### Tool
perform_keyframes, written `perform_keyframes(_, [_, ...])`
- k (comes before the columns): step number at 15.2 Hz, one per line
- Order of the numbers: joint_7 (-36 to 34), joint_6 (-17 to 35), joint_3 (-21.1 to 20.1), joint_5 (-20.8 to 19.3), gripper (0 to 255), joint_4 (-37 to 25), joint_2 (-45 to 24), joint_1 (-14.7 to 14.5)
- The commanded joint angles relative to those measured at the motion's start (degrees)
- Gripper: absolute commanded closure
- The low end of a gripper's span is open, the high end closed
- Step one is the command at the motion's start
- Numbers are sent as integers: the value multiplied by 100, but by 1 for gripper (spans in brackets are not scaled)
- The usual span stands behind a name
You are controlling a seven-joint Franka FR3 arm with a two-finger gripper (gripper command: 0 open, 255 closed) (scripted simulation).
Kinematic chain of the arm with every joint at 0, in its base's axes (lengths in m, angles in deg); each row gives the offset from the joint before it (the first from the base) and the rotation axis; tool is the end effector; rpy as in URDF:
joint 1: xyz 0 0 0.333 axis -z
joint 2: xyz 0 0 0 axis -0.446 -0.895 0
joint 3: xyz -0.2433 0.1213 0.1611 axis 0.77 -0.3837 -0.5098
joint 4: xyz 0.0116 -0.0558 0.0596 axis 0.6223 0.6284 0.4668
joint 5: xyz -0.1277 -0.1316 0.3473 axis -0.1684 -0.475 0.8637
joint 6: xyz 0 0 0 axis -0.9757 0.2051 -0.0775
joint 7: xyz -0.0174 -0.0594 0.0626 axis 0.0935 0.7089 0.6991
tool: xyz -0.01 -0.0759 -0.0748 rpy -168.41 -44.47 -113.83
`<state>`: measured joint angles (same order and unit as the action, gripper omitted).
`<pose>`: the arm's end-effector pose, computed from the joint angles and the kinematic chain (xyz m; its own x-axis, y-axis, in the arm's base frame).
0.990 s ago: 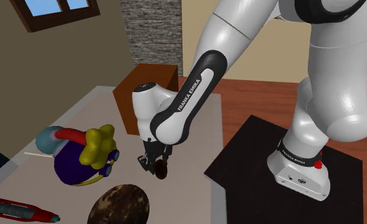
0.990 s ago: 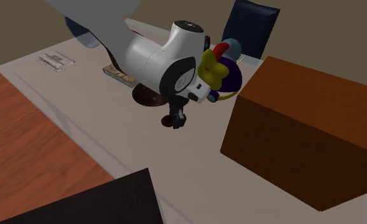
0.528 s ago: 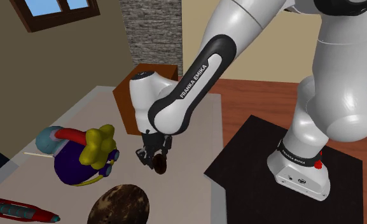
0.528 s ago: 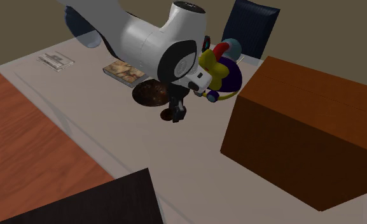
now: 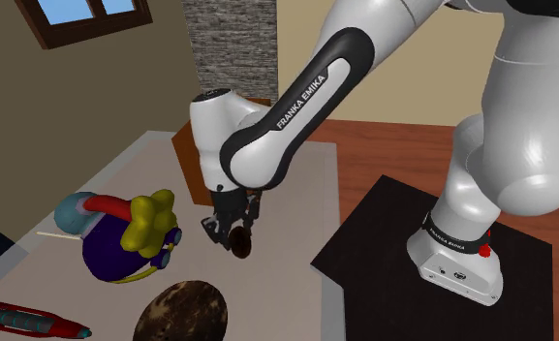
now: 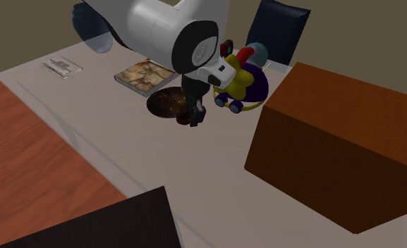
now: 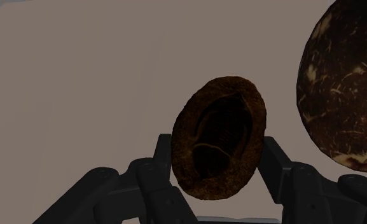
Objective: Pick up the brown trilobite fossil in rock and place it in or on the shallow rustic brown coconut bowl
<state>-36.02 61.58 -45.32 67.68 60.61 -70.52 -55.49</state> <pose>0.4048 0.3591 0.2842 0.9866 -0.1080 -0.1222 -0.1181 -0.9898 -0.0791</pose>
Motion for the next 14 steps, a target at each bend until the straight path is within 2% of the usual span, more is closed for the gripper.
perform_keyframes(1, [-238,-108,-53,-75,255,-284,-155,-125])
perform_keyframes(14, [-1790,-963,-181,-719,255,-3074,-1953,-1231])
